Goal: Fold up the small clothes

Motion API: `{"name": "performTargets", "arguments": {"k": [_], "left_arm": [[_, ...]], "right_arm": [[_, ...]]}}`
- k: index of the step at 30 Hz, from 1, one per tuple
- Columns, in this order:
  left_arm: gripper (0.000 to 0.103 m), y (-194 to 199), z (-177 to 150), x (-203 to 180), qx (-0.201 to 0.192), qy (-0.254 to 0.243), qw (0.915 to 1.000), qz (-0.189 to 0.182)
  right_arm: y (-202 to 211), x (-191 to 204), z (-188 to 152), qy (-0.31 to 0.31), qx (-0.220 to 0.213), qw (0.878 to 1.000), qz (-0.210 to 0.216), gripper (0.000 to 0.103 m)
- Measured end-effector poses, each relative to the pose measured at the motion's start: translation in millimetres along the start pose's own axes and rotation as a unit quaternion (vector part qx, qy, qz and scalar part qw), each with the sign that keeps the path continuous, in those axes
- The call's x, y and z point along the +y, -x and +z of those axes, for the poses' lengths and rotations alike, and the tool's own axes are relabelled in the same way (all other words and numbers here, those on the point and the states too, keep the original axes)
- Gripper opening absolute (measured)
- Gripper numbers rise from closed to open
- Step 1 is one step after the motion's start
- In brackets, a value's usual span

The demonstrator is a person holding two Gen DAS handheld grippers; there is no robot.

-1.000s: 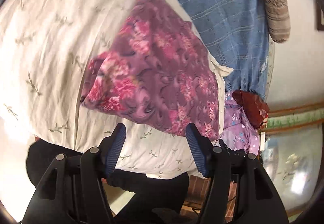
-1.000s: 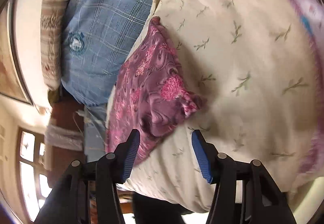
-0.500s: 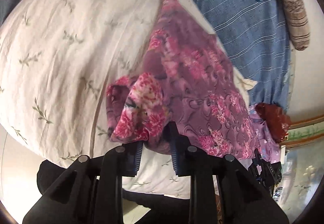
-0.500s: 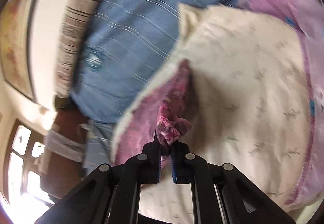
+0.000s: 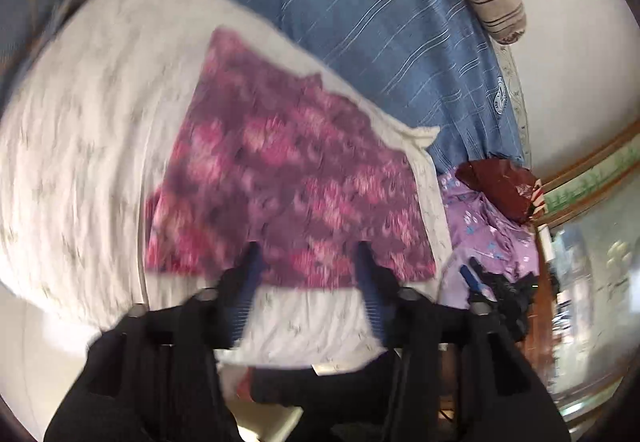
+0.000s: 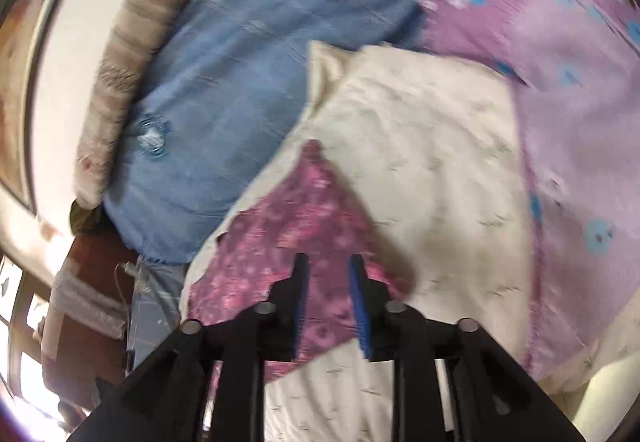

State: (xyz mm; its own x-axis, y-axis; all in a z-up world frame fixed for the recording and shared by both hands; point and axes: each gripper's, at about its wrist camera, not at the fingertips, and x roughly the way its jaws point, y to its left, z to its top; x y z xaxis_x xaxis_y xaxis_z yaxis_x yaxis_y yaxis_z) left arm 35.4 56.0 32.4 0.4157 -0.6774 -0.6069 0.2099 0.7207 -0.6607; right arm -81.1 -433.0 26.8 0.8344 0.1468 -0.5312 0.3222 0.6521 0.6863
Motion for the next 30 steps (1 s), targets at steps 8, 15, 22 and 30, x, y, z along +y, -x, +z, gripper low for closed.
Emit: {"name": "performTargets", "arguments": {"k": [8,15,22,30], "left_arm": [[0.062,-65.8,40.6,28.2,0.018,0.012,0.9969,0.075],[0.064,-91.6,25.0,32.3,0.011,-0.051,0.9914,0.120],[0.073,-97.8,21.2,24.6,0.006,-0.071,0.9893,0.128],[0.073,-93.2,24.9,32.0,0.013,-0.047,0.9933,0.105]], "right_arm": [[-70.5,53.4,-12.7,0.104,0.033,0.994,-0.004,0.042],[-112.5,17.2,-30.8,0.123,0.063,0.989,-0.047,0.029],[-108.5,21.4,-35.4,0.131,0.057,0.988,-0.062,0.031],[-120.2,29.1,-32.5,0.122,0.068,0.987,-0.077,0.032]]}}
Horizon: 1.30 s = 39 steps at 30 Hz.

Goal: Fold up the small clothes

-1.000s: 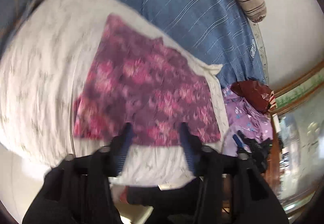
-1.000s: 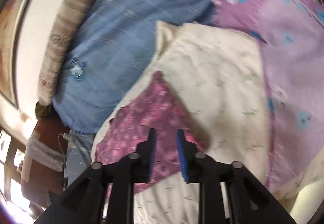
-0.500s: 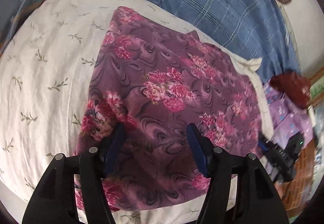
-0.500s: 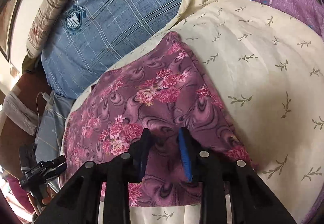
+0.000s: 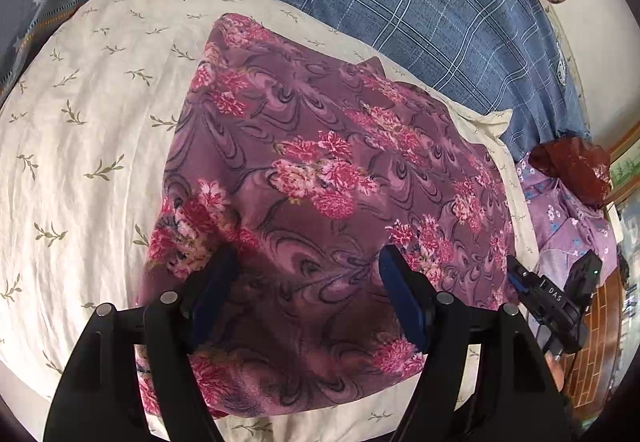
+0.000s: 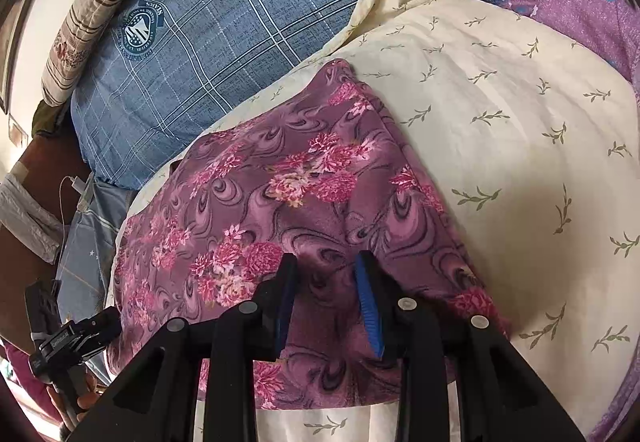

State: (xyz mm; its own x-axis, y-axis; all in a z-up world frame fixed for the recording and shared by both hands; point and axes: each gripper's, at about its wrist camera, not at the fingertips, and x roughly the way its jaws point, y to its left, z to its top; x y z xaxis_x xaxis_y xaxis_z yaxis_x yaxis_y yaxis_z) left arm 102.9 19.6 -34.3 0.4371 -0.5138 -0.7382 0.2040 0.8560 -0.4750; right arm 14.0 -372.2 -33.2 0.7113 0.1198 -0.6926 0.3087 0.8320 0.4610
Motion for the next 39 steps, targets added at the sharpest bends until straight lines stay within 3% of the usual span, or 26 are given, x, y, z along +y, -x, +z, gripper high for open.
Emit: {"name": "performTargets", "arguments": {"k": [3,5,9,13,16,18,23,26,29,32,34,37,39], "left_arm": [[0.075,4.3,2.8,7.0,0.006,0.019,0.9994,-0.028],[0.075,12.6,3.7,15.6,0.009,0.038,0.9974,-0.060],[0.075,35.1,10.6,42.2,0.003,0.078,0.9917,-0.102],[0.075,55.8,28.9,65.4,-0.016,0.081,0.9938,-0.075],[0.075,56.2,54.3,73.9,-0.013,0.089,0.9928,-0.080],[0.075,44.4,76.3,68.5,-0.003,0.089,0.9931,-0.076],[0.075,1.1,112.5,62.5,0.037,0.103,0.9922,-0.060],[0.075,-22.0,129.6,59.7,0.049,0.111,0.9917,-0.042],[0.075,-48.4,133.9,60.1,0.071,0.118,0.9901,-0.027],[0.080,-49.4,134.8,52.3,0.051,0.099,0.9935,-0.021],[0.080,-47.9,135.5,56.0,0.056,0.111,0.9915,-0.036],[0.080,-23.9,125.0,66.8,0.067,0.144,0.9821,-0.102],[0.080,0.8,112.5,66.9,0.051,0.143,0.9810,-0.121]], "right_arm": [[-2.0,2.1,3.2,-0.003,0.010,1.000,-0.003,0.035],[-3.7,4.3,6.3,-0.003,0.021,1.000,0.000,0.045],[-5.5,15.6,9.3,0.014,0.036,0.999,-0.014,0.052],[-1.1,32.3,16.6,0.028,0.042,0.998,-0.033,0.056],[10.1,52.1,34.1,0.042,0.009,0.999,0.019,0.057],[4.3,68.4,48.1,0.066,0.008,0.998,0.023,0.069],[-28.6,78.2,85.8,0.072,0.009,0.997,-0.003,0.070],[-57.3,79.4,102.2,0.055,0.039,0.998,0.013,0.070],[-77.5,100.5,97.6,0.090,0.044,0.994,0.045,0.070],[-104.0,116.8,79.7,0.136,0.055,0.989,0.028,0.069],[-133.2,117.3,67.8,0.154,0.094,0.983,-0.018,0.069],[-123.0,136.3,59.8,0.211,0.062,0.974,-0.050,0.067],[-102.1,141.9,54.9,0.213,0.034,0.976,-0.030,0.066]]}}
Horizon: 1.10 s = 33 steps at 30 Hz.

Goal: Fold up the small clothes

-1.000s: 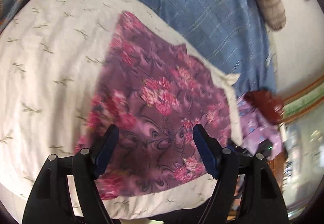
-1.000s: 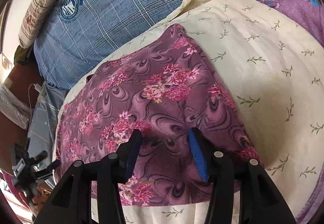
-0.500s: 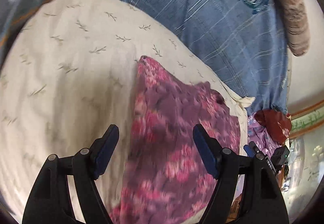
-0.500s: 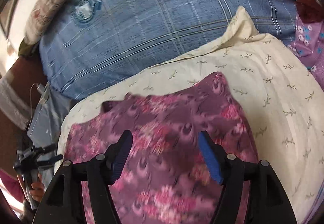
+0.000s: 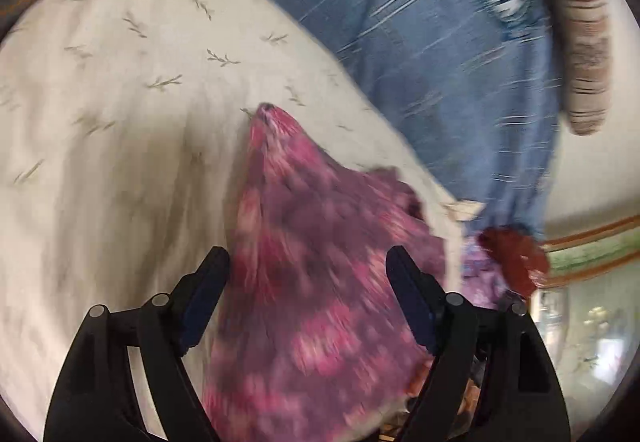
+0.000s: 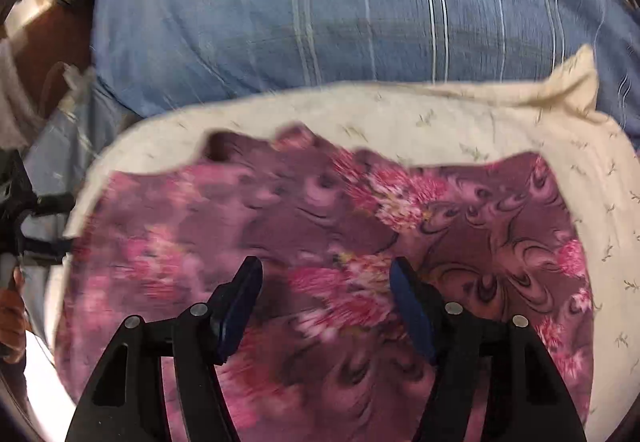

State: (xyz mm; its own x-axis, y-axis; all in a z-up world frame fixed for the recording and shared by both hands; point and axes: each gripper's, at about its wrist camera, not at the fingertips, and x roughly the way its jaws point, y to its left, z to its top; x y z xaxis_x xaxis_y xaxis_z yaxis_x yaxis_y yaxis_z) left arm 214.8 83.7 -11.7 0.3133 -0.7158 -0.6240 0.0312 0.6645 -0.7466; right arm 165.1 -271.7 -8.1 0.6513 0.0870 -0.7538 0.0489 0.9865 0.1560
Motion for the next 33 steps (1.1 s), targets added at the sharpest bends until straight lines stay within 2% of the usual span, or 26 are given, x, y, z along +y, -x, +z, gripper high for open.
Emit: {"name": "performTargets", "arguments": {"k": [4,6,8,10,12,15,17,22,25,28,29,30,31,32,33], "left_arm": [[0.081,49.2,-62.5,-1.5,-0.027,-0.004,0.9965,-0.079],[0.082,59.0,-92.6,7.0,-0.033,0.015,0.9928,-0.114],[0.082,58.3,-130.8,21.2,-0.022,0.045,0.9880,-0.146],[0.082,46.3,-160.5,32.2,0.000,0.074,0.9852,-0.155],[0.082,32.2,-175.0,40.8,0.022,0.090,0.9842,-0.151],[0.082,11.9,-177.7,51.9,0.032,0.128,0.9804,-0.146],[0.082,3.5,-175.2,54.2,0.037,0.137,0.9805,-0.136],[0.082,-6.8,-163.2,44.4,0.024,0.122,0.9858,-0.113],[0.082,-7.1,-153.8,37.6,0.011,0.111,0.9866,-0.119],[0.082,-14.0,-149.7,35.7,0.009,0.103,0.9887,-0.109],[0.082,-17.7,-149.7,37.5,0.012,0.106,0.9888,-0.104],[0.082,-20.0,-149.9,40.8,0.015,0.112,0.9883,-0.103],[0.082,-22.8,-149.6,44.7,0.015,0.118,0.9870,-0.107],[0.082,-23.2,-147.8,45.4,0.014,0.123,0.9860,-0.112],[0.081,-23.3,-147.0,45.3,0.014,0.126,0.9855,-0.113]], "right_arm": [[39.9,6.0,-16.0,0.001,-0.059,0.998,0.000,0.068],[50.8,6.4,-26.9,-0.007,-0.071,0.997,-0.002,0.068],[56.6,1.1,-37.8,-0.024,-0.070,0.997,0.007,0.068],[57.4,-2.7,-47.2,-0.044,-0.058,0.997,0.022,0.068],[59.5,-7.9,-56.7,-0.061,-0.041,0.997,0.036,0.068],[62.9,-9.2,-63.8,-0.063,-0.037,0.997,0.034,0.068],[68.4,-8.6,-65.3,-0.059,-0.041,0.997,0.035,0.068],[82.6,-15.6,-59.2,-0.049,-0.058,0.997,0.019,0.068],[86.2,-18.9,-41.0,-0.050,-0.086,0.995,0.019,0.068],[73.7,-16.8,-31.6,-0.043,-0.093,0.995,0.015,0.067],[64.5,-15.1,-32.4,-0.039,-0.087,0.995,0.011,0.064],[53.8,-13.9,-34.8,-0.034,-0.080,0.996,0.007,0.054],[33.8,-13.0,-39.4,-0.023,-0.054,0.998,-0.005,0.043],[19.3,-13.3,-44.2,-0.017,-0.031,0.999,-0.015,0.044],[8.3,-13.2,-52.3,-0.005,-0.034,0.999,-0.021,0.044]]}}
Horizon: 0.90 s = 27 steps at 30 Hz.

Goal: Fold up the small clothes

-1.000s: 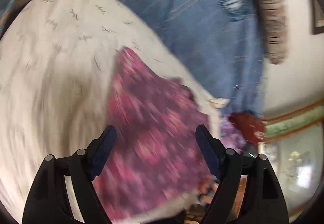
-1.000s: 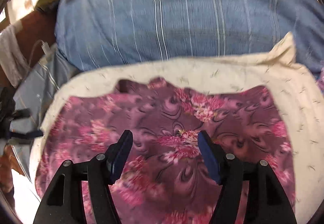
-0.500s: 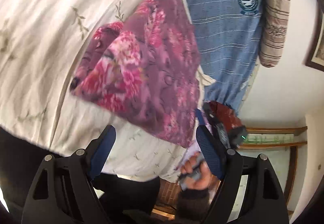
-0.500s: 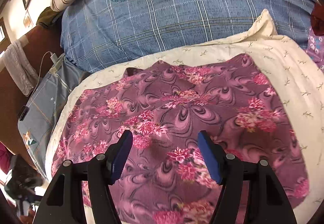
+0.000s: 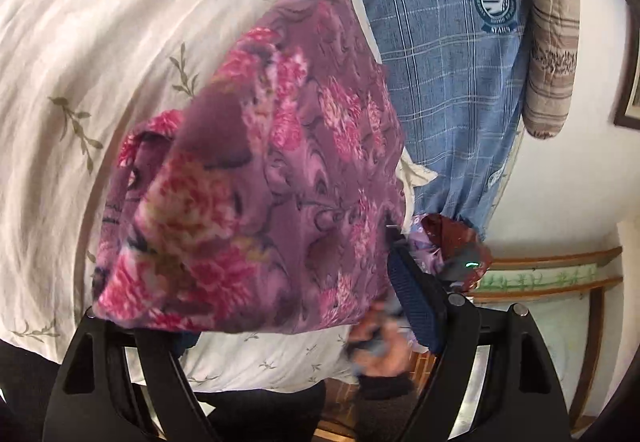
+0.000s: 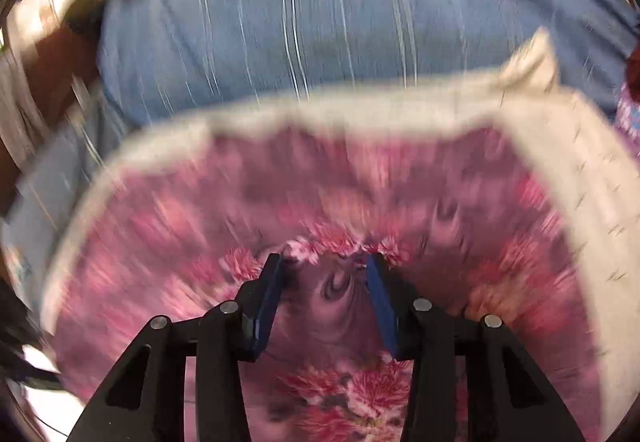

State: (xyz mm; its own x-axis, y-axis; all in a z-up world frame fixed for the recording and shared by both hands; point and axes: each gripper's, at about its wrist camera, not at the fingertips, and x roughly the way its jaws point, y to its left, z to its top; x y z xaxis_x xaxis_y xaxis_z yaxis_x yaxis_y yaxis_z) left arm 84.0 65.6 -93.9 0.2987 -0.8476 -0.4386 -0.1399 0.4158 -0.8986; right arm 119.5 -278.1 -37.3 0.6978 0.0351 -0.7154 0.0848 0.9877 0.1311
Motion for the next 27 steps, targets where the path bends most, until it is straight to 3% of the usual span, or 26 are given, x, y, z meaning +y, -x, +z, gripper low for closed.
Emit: {"name": "performTargets", "arguments": {"k": [1,2,4,5,7,11,14,19,21,24,27], "left_arm": [[0.074,0.2,0.7,-0.7,-0.001,-0.001,1.0000,0.004],[0.065,1.2,0.5,-4.0,-0.010,-0.009,0.9996,0.023],[0.025,-1.1,-1.7,-12.7,-0.018,-0.041,0.9957,0.082],[0.024,-3.7,-5.7,-21.9,-0.027,-0.075,0.9886,0.128],[0.021,-6.0,-14.8,-39.7,-0.047,-0.127,0.9754,0.174],[0.018,-6.6,-43.4,-91.6,-0.099,-0.257,0.9296,0.245],[0.018,-12.0,-62.5,-131.7,-0.125,-0.333,0.8964,0.264],[0.017,-38.7,-86.8,-189.0,-0.128,-0.425,0.8575,0.260],[0.017,-55.4,-97.5,-206.6,-0.119,-0.455,0.8465,0.249],[0.017,-85.0,-112.4,-224.7,-0.088,-0.482,0.8413,0.229],[0.017,-125.7,-128.0,-230.3,-0.038,-0.500,0.8383,0.213]], "right_arm": [[3.2,3.9,-5.1,0.017,-0.032,0.999,-0.007,0.045],[1.7,7.2,-6.0,0.025,-0.030,0.999,-0.014,0.046],[1.0,8.6,-5.4,0.026,-0.030,0.999,-0.017,0.047],[1.0,6.4,-6.0,0.022,-0.032,0.999,-0.011,0.047],[1.0,1.9,-6.5,0.012,-0.035,0.999,0.002,0.047],[0.9,-3.8,-6.7,0.004,-0.041,0.999,0.018,0.049],[4.7,-8.2,-8.4,-0.007,-0.046,0.998,0.039,0.052],[27.8,-27.4,-14.6,-0.038,-0.050,0.996,0.062,0.049],[55.3,-41.0,-29.3,-0.047,-0.068,0.995,0.060,0.052],[89.7,-64.6,-59.3,-0.068,-0.084,0.994,0.030,0.060],[108.6,-94.2,-89.2,-0.123,-0.085,0.988,0.045,0.061]]}}
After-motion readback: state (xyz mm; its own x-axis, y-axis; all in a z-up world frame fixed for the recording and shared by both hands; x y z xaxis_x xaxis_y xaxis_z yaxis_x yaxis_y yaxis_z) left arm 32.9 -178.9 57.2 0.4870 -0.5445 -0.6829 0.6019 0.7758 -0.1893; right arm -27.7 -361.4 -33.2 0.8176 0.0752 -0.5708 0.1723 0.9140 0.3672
